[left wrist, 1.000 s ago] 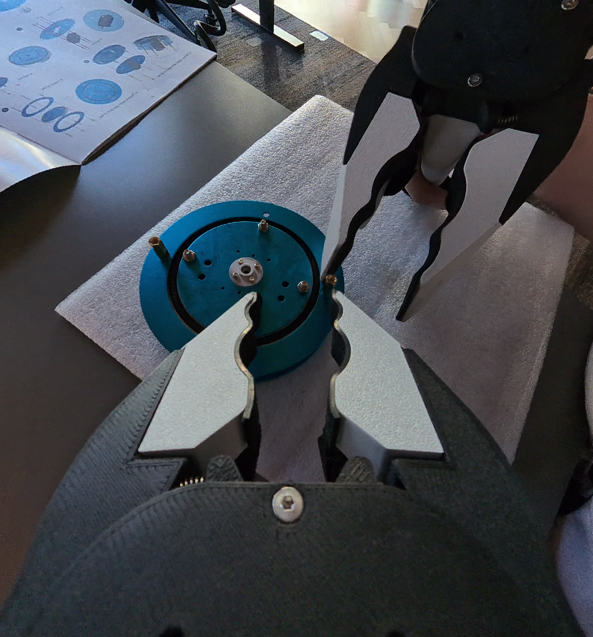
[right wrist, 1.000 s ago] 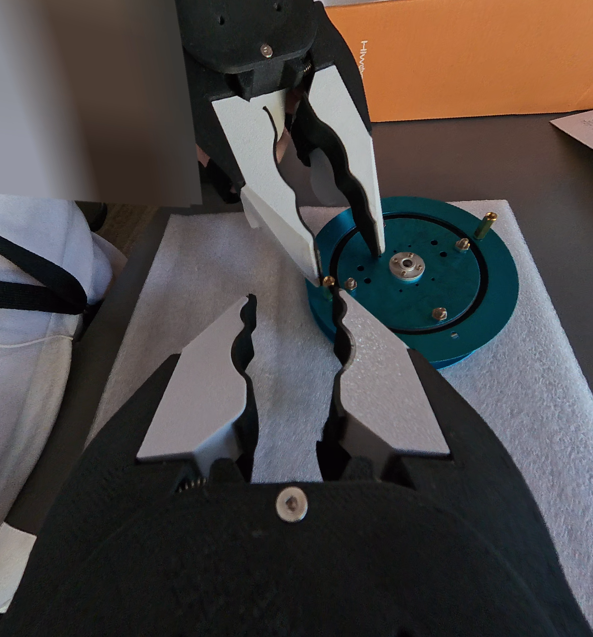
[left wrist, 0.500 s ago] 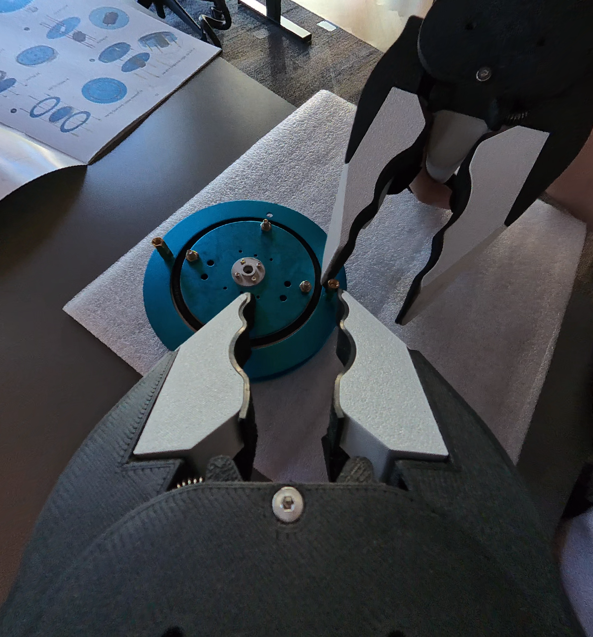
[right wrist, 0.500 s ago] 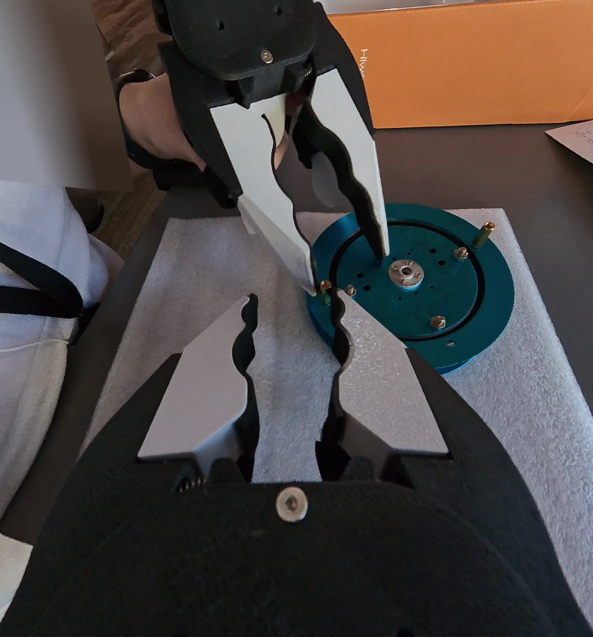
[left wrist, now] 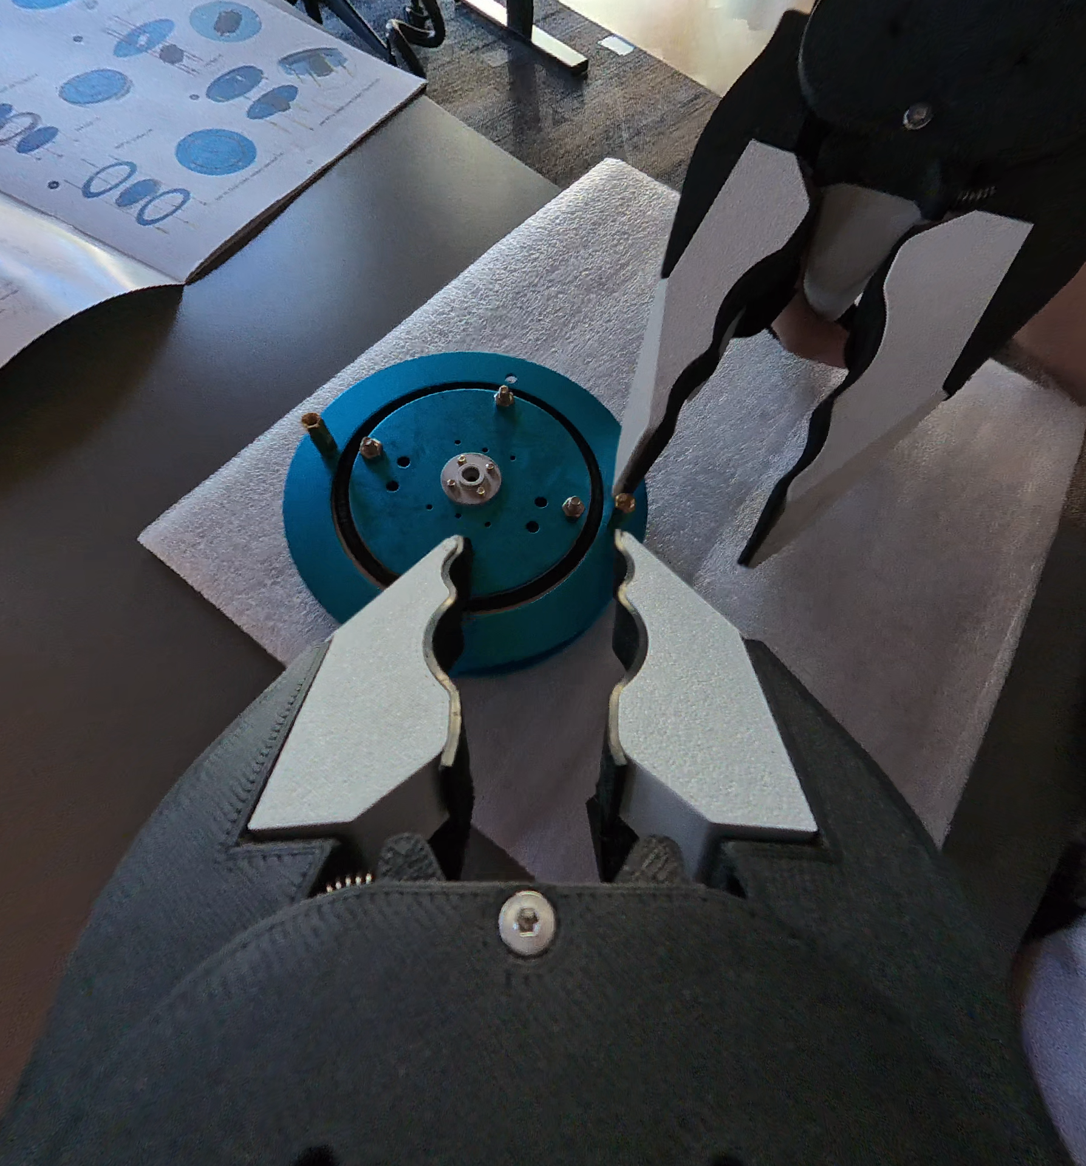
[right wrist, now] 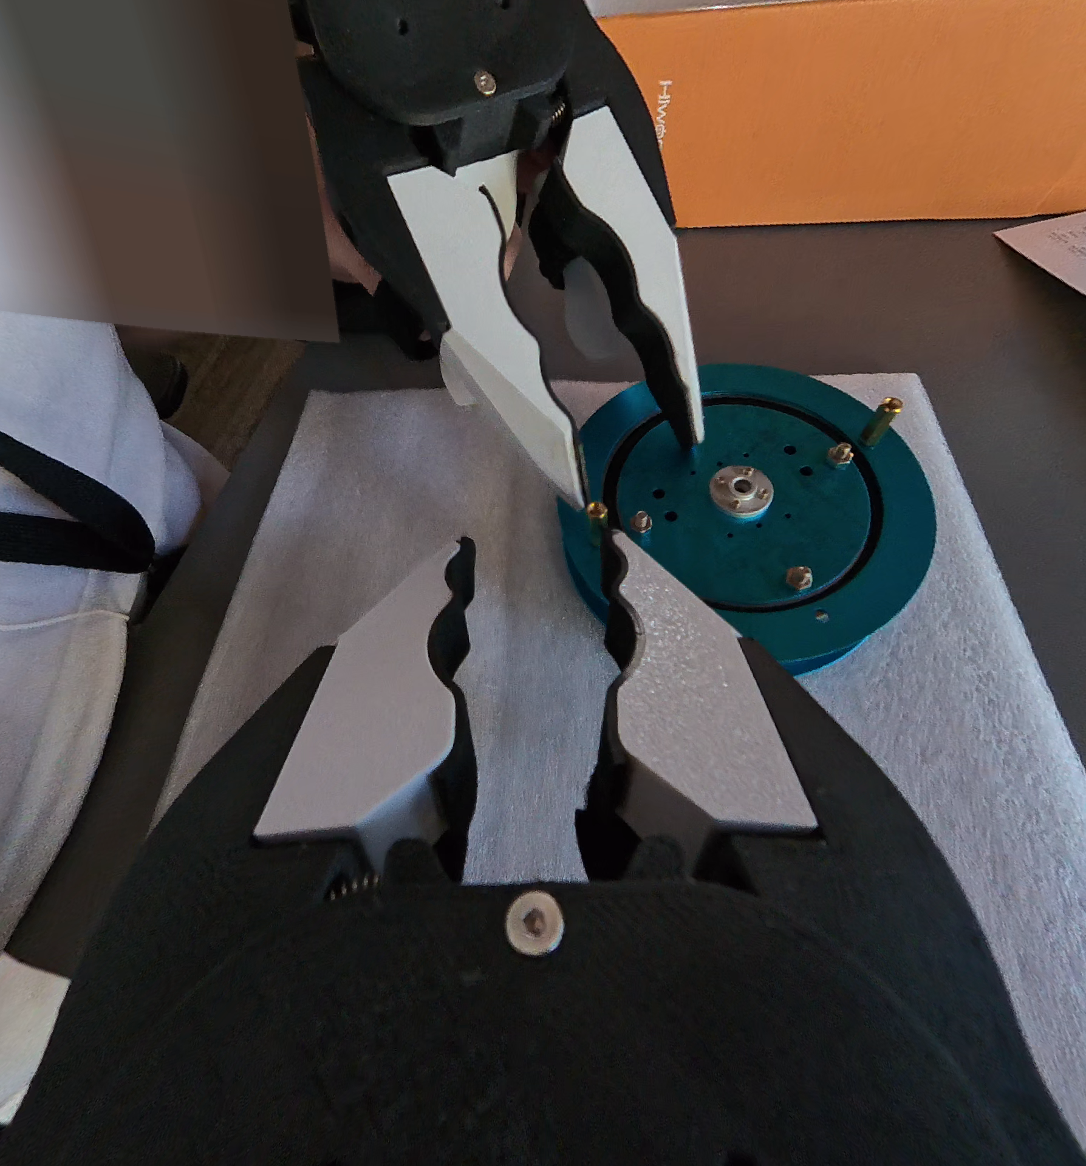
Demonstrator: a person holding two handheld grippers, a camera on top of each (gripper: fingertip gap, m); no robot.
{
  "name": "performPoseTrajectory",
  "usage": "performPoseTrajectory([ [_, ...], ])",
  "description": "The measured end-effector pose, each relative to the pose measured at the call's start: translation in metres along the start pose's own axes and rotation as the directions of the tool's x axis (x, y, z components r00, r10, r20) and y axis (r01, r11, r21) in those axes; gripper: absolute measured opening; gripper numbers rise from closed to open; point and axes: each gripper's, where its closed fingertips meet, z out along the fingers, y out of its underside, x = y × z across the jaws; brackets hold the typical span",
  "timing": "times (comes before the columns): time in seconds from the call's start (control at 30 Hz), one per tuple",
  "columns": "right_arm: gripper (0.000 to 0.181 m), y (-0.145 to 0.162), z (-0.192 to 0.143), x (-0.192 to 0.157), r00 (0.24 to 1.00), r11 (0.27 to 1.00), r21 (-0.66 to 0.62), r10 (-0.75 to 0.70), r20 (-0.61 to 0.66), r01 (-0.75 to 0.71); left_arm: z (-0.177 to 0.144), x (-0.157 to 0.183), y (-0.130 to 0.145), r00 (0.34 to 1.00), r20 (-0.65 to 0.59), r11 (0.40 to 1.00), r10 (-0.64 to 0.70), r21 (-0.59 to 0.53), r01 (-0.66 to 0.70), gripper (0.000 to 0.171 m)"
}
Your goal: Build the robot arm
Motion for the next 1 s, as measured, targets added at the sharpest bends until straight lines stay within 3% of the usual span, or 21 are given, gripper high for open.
performPoseTrajectory([
  [0.23, 0.039, -0.023, -0.008, 0.034, 0.998, 0.996, 0.067, -0.048, -0.049, 0.051, -0.025, -0.017, -0.027, 0.999, 0.016, 0.993, -0.039, 0.109, 0.037, 0.039],
  [0.43, 0.051, -0.039, 0.008, 0.087, 0.999, 0.995, 0.081, -0.053, -0.006, 0.053, -0.007, -0.073, -0.032, 0.990, 0.140, 0.999, -0.024, 0.041, 0.018, 0.043],
  [0.57, 0.057, -0.044, 0.017, 0.090, 0.996, 0.993, 0.114, 0.012, 0.091, -0.023, 0.005, -0.087, -0.028, 0.991, 0.133, 1.000, -0.022, -0.008, 0.023, 0.047],
  [0.77, 0.057, -0.035, 0.028, 0.091, 0.994, 0.998, 0.059, 0.015, 0.108, -0.021, 0.017, -0.090, -0.027, 0.996, 0.081, 0.999, -0.032, -0.028, 0.034, 0.050],
  [1.0, 0.052, -0.028, 0.025, 0.088, 0.995, 0.999, 0.025, 0.017, 0.095, -0.020, 0.019, -0.098, -0.018, 0.993, 0.105, 0.997, -0.046, -0.054, 0.052, 0.052],
])
